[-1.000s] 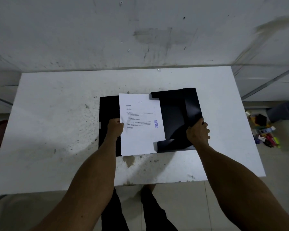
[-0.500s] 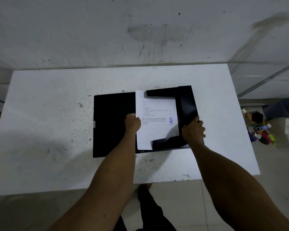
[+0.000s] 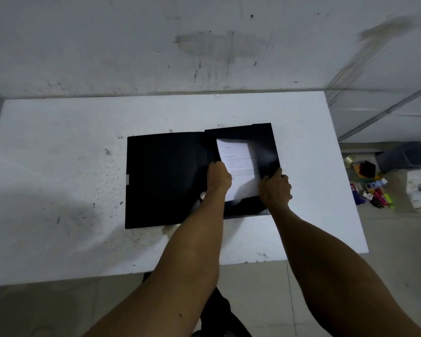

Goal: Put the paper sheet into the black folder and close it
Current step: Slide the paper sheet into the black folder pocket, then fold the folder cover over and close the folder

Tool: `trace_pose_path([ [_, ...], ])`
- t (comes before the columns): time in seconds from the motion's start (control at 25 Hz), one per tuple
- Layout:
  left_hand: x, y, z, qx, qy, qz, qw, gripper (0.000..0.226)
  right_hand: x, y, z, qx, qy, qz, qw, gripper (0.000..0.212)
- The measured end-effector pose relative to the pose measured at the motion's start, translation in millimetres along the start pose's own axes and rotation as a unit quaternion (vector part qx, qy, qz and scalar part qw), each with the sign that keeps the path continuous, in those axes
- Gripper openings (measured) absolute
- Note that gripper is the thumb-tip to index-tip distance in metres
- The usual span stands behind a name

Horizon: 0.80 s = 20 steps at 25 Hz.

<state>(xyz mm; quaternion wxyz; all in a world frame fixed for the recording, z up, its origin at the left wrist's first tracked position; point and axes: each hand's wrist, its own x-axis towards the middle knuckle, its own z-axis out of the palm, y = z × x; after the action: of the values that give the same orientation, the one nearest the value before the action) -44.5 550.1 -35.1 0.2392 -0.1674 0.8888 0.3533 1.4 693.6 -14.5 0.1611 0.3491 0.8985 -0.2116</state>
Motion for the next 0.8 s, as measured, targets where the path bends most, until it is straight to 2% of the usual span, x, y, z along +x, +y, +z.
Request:
trace_pose_path([
  [0.08, -1.2, -4.7, -6.0, -0.009, 0.015, -0.001, 1.000, 0.022, -1.6, 0.7, -1.0, -0.004, -0.002, -0.003, 1.000, 0.058],
  [0.2, 0.8, -23.3, -29.5, 0.006, 0.047, -0.005, 0.999, 0.037, -4.1, 2.1, -3.4, -0.012, -0.008, -0.012, 1.000, 0.060],
  [0.4, 43.0, -52.8, -99.9, 0.143, 0.076, 0.052, 0.985, 0.037, -2.9, 2.7, -1.4, -0.024, 0.002, -0.020, 1.000, 0.059],
  [0.56, 80.1, -63.7, -142.3, 0.233, 0.015, 0.039, 0.971, 0.065, -3.0, 4.0, 4.8, -0.022, 0.015, -0.020, 0.999, 0.060],
  [0.72, 102.8, -73.3, -155.7, 0.288, -0.041, 0.041, 0.956, 0.070, -4.3, -0.1, 5.0, -0.019, 0.020, -0.016, 0.999, 0.059],
  [0.8, 109.2, -76.5, -158.9, 0.315, -0.027, 0.052, 0.947, 0.062, -4.7, -3.0, 4.6, -0.017, 0.023, -0.008, 1.000, 0.059],
])
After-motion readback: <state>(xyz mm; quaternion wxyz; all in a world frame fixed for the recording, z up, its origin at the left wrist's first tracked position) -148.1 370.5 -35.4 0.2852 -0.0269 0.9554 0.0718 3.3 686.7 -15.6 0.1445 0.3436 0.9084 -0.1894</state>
